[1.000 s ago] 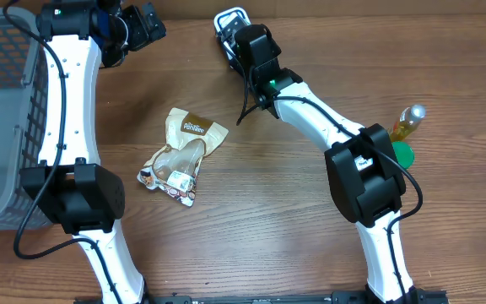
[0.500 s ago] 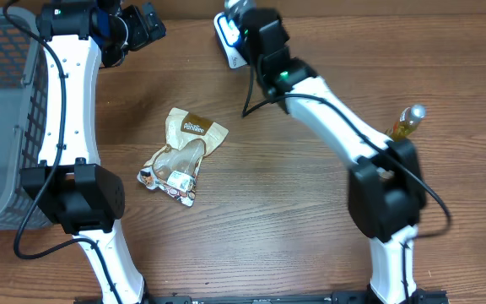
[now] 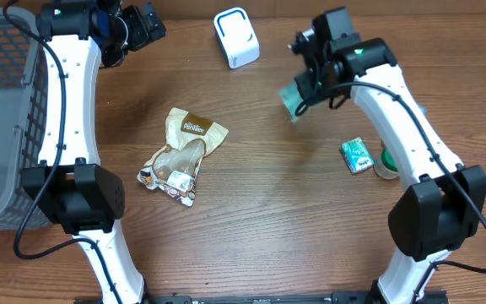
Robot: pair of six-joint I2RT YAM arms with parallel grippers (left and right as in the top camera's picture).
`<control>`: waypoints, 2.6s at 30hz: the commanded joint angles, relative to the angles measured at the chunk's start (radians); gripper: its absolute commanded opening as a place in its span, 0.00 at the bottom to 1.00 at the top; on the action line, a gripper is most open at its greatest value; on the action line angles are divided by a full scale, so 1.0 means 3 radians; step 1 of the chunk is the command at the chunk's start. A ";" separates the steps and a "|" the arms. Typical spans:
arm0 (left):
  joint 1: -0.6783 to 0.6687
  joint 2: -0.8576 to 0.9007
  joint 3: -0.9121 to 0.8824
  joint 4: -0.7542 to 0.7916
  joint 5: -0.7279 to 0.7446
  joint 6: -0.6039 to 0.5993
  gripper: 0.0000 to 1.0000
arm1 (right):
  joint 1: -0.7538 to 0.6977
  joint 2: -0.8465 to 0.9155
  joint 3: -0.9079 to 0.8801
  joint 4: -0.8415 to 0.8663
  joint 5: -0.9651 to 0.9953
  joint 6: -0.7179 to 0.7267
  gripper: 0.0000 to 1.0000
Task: Scan the item barcode
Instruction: 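Move the light-blue packet right and lower it beside the tissue pack, then open the right gripper and lift it off the packet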
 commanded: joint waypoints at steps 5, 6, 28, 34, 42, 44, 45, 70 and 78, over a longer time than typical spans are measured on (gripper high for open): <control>-0.0003 -0.0046 0.0041 0.0004 0.0010 0.0015 0.99 | -0.0328 -0.0027 -0.0150 -0.0357 -0.0174 0.0041 0.11; -0.0003 -0.0046 0.0041 0.0004 0.0010 0.0017 1.00 | -0.0342 -0.0027 -0.0161 -0.0357 -0.0174 0.0041 0.11; -0.0003 -0.0045 0.0041 0.0004 0.0010 0.0015 1.00 | -0.0182 0.0097 -0.0272 0.0559 -0.0275 0.1699 0.28; -0.0004 -0.0046 0.0041 0.0004 0.0010 0.0017 1.00 | 0.0034 0.0392 -0.0272 0.0608 -0.0275 0.1699 0.29; -0.0003 -0.0045 0.0041 0.0004 0.0010 0.0017 1.00 | 0.0163 0.0810 -0.0272 0.0472 -0.0235 0.1696 0.29; -0.0003 -0.0046 0.0041 0.0004 0.0010 0.0015 1.00 | 0.0163 0.0847 -0.0272 0.0407 -0.0080 0.1698 0.29; -0.0003 -0.0046 0.0041 0.0004 0.0010 0.0015 1.00 | 0.0156 0.0860 -0.0272 0.0362 0.0072 0.1696 0.29; -0.0004 -0.0045 0.0041 0.0003 0.0010 0.0015 0.99 | -0.0336 0.0872 -0.0271 -0.0045 0.0562 0.1659 0.34; -0.0003 -0.0046 0.0041 0.0004 0.0010 0.0015 1.00 | -0.0198 0.0843 0.0042 -0.0374 0.0023 0.1658 0.41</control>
